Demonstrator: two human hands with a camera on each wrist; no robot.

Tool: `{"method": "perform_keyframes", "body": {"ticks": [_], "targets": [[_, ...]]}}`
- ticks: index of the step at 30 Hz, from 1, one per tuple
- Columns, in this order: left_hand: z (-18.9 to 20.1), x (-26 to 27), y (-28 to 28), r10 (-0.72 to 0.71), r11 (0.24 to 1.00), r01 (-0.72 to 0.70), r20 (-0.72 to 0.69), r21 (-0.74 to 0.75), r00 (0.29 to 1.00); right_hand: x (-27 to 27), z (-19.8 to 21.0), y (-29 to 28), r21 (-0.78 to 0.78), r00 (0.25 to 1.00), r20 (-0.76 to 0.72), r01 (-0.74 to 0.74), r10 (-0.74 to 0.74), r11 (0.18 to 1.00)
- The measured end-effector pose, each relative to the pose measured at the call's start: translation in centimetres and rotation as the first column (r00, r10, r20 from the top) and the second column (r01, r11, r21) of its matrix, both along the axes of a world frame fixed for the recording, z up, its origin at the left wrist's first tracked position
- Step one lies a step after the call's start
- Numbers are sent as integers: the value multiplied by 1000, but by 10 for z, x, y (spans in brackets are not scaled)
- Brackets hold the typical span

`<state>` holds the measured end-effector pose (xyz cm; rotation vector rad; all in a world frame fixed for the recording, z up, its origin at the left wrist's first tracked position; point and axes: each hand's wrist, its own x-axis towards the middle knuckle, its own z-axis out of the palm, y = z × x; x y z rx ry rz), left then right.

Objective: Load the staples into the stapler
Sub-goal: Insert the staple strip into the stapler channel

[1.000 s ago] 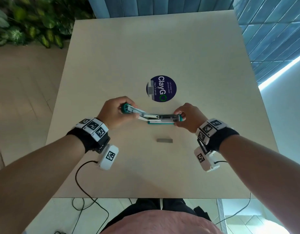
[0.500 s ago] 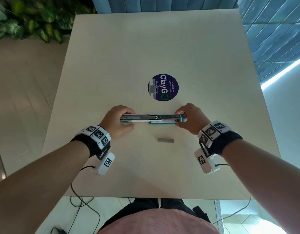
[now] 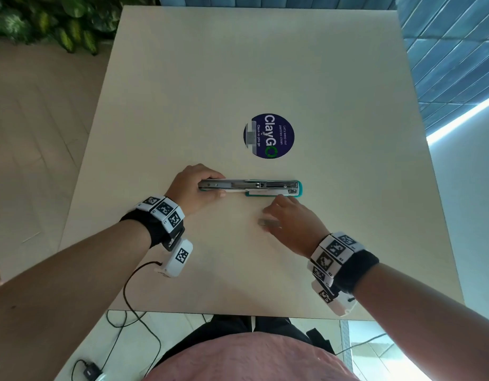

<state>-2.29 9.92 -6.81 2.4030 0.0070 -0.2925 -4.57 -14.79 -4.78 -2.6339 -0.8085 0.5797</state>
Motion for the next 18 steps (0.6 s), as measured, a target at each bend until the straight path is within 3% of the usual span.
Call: {"method": "perform_keyframes", "body": {"ticks": [2,7,11,18], "targets": [[0,-1,0,11,1000,-11,1,-13,1000,0,-2,0,-23,997,41,-66,67,998],[1,0,0,10,1000,-10,0,-13,1000,4,3,-7,86,997,-65,54,-48,995],[0,0,1,3,1000,-3,13,-16,1000,31,19,-14,217,994,40,92,-103,972],[-1,-1,-1,10,1000,-9,22,-20,1000,63,19,-11,96,995,39,86,-90,992]]}}
